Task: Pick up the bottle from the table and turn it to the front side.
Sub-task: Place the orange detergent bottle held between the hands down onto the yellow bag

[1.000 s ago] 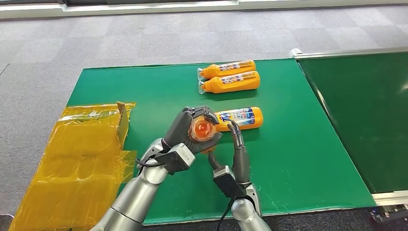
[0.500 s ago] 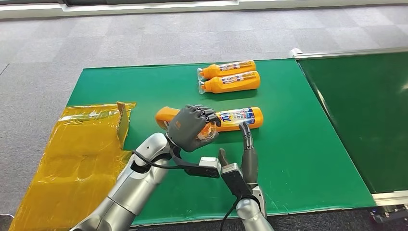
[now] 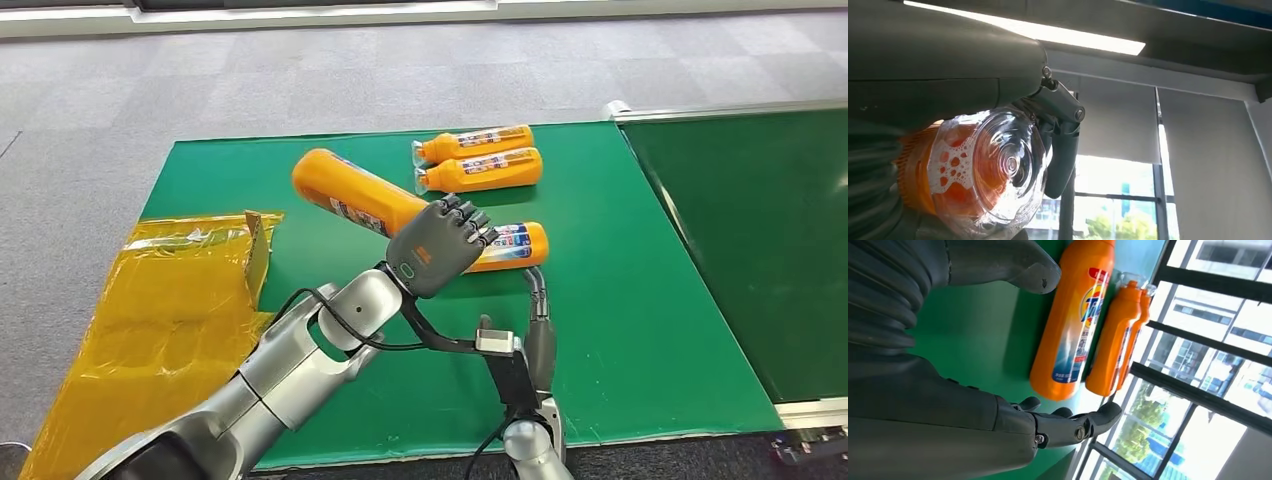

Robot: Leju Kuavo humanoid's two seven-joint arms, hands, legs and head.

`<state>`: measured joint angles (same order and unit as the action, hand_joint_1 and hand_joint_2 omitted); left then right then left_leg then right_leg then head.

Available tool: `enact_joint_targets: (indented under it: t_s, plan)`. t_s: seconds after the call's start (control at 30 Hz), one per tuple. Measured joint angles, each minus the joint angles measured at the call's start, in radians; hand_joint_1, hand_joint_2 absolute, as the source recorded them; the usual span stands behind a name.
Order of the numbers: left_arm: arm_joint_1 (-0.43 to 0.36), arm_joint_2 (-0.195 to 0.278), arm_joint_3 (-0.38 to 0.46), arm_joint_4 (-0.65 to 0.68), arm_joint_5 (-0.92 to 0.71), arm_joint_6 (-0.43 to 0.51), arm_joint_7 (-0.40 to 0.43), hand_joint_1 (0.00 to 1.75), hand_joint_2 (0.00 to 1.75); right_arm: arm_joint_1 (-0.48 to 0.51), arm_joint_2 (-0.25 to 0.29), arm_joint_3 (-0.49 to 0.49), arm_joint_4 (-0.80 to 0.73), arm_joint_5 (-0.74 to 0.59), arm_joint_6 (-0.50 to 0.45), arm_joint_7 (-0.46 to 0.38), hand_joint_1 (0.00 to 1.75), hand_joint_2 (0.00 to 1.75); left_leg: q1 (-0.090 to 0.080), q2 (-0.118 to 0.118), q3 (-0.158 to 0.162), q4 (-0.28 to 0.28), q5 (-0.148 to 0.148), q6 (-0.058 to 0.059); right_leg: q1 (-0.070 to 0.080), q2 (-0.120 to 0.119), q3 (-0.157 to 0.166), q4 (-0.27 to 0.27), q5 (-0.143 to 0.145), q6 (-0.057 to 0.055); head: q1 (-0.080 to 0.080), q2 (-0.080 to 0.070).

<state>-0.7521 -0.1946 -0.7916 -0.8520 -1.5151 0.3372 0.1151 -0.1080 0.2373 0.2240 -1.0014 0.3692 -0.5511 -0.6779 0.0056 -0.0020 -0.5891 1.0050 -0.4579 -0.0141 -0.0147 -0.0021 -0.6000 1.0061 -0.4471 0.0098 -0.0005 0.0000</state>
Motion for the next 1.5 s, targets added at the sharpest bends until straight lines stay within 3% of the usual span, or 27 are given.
enact_joint_targets:
  t_s: [0.13, 0.27, 0.57, 0.87, 0.97, 1.07, 1.17, 1.33, 1.5]
  plan:
    - [-0.108, 0.009, -0.201, 0.065, 0.000, -0.077, 0.102, 1.75, 1.75, 0.020, -0.010, -0.012, 0.022, -0.028, -0.024, 0.015, 0.00, 1.75, 0.000, -0.002, -0.001, 0.000, 0.000, 0.000, 0.000, -0.002, 0.000, 0.000, 0.000, 0.000, 0.000, 0.000]
    - [-0.170, 0.001, -0.307, 0.143, 0.000, -0.152, 0.140, 1.75, 1.75, 0.039, -0.022, -0.023, 0.048, -0.042, -0.046, 0.032, 0.00, 1.75, 0.000, -0.004, -0.003, 0.000, 0.001, 0.001, -0.001, -0.006, 0.000, 0.000, 0.000, 0.000, 0.000, 0.000]
    - [-0.174, -0.001, -0.321, 0.230, 0.019, -0.287, 0.128, 1.75, 1.75, 0.043, -0.028, -0.025, 0.104, -0.043, -0.053, 0.062, 0.00, 1.75, 0.000, -0.013, -0.016, -0.001, 0.002, 0.002, 0.000, -0.015, 0.001, 0.001, -0.002, 0.000, 0.000, 0.000]
    - [-0.099, 0.030, -0.217, 0.244, 0.053, -0.287, 0.122, 1.75, 1.75, 0.044, -0.028, -0.025, 0.113, -0.037, -0.051, 0.075, 0.00, 1.75, 0.000, -0.026, -0.021, -0.001, 0.005, 0.002, 0.000, -0.028, 0.001, 0.001, -0.004, 0.002, 0.000, 0.000]
    - [-0.071, 0.101, -0.160, 0.288, 0.019, -0.356, 0.163, 1.75, 1.75, 0.036, -0.025, -0.020, 0.090, -0.029, -0.054, 0.013, 0.00, 1.75, 0.000, -0.007, -0.010, -0.002, -0.001, -0.002, -0.001, -0.009, 0.001, 0.001, -0.002, -0.001, 0.012, 0.000]
    - [-0.018, 0.206, -0.068, 0.354, 0.004, -0.410, 0.204, 1.75, 1.75, 0.024, -0.017, -0.015, 0.055, -0.016, -0.050, -0.027, 0.00, 1.75, 0.001, 0.016, 0.006, -0.002, -0.004, -0.004, 0.000, 0.013, 0.000, 0.001, -0.002, -0.004, -0.005, 0.000]
    - [0.005, 0.242, 0.014, 0.368, 0.002, -0.400, 0.230, 1.75, 1.75, 0.023, -0.020, -0.017, 0.040, -0.004, -0.043, -0.023, 0.00, 1.75, 0.003, -0.002, 0.001, -0.003, 0.002, -0.005, 0.003, -0.003, 0.000, 0.002, -0.003, -0.004, -0.011, 0.000]
    - [0.071, 0.310, 0.220, 0.332, 0.000, -0.353, 0.292, 1.75, 1.75, 0.034, -0.010, -0.029, 0.008, 0.043, -0.010, -0.022, 0.00, 1.75, 0.002, 0.014, 0.010, -0.004, -0.003, -0.008, 0.001, 0.012, 0.001, 0.003, -0.002, -0.006, -0.012, 0.000]
    - [0.147, 0.365, 0.379, 0.245, -0.001, -0.303, 0.347, 1.75, 1.75, 0.052, -0.001, -0.058, -0.026, 0.085, 0.021, -0.022, 0.00, 1.75, 0.004, 0.015, 0.010, -0.004, -0.002, -0.010, 0.001, 0.012, 0.001, 0.003, -0.002, -0.009, -0.012, 0.000]
